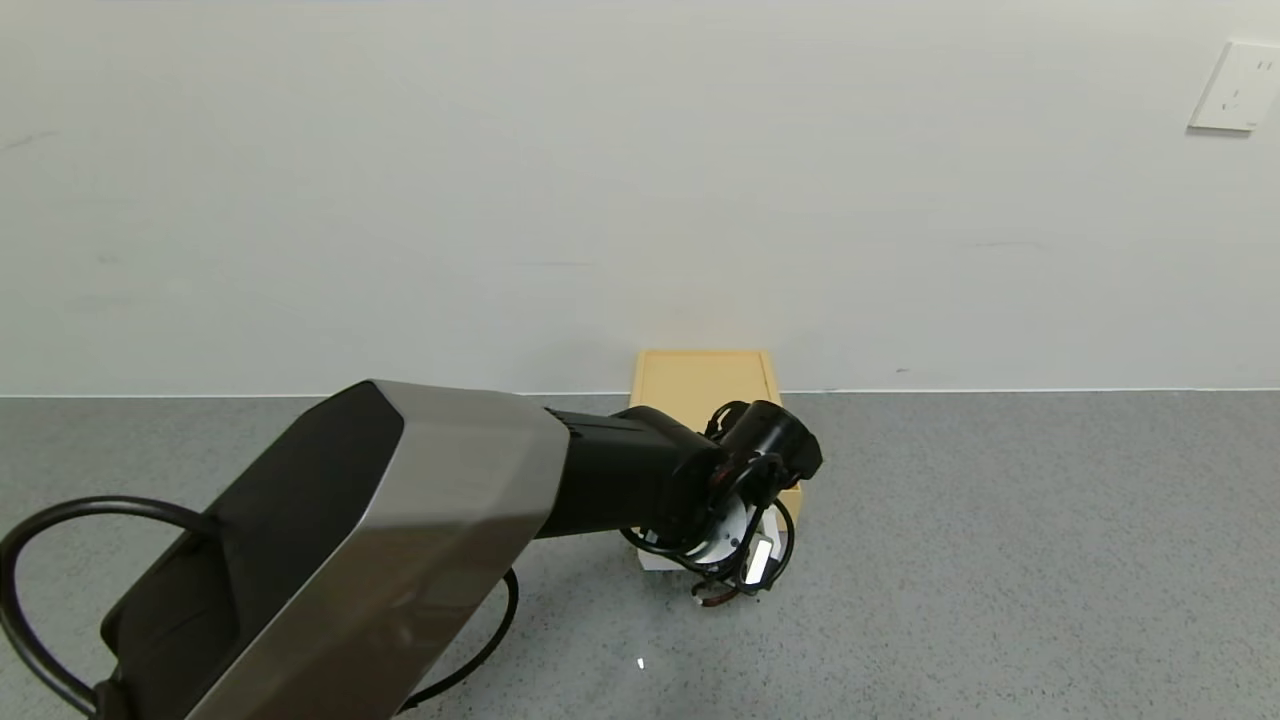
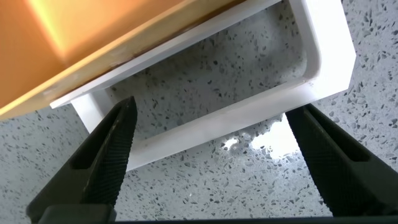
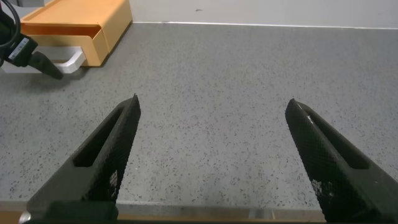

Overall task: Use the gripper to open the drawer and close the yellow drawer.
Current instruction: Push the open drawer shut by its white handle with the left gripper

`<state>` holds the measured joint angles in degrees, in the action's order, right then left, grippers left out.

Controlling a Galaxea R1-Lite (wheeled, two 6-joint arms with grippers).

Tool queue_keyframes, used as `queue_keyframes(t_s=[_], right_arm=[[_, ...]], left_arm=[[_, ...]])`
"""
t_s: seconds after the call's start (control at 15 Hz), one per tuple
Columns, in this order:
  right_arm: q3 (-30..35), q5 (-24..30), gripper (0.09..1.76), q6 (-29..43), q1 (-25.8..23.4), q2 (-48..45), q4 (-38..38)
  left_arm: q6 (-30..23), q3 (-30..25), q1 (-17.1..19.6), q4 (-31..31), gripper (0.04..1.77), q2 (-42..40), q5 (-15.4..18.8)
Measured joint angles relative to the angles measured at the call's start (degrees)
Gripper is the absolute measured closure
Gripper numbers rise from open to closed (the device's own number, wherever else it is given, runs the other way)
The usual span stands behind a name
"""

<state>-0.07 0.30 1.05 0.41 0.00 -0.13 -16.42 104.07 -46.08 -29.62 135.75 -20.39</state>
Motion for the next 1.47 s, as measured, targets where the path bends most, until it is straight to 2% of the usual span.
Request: queue_keyframes(t_s=[0.27,1.47], right_arm=[[0.05,0.02,0.14,0.0,0.0,0.0,-0.02],[0.02,0.02,0.14,0.0,0.0,0.0,-0.02]], left_arm=[[1.71,2.18,0.74,0.07,0.09,0.96,-1.29],[6.73,8.14,3.36,0.38,0.09,4.29,-1.54]])
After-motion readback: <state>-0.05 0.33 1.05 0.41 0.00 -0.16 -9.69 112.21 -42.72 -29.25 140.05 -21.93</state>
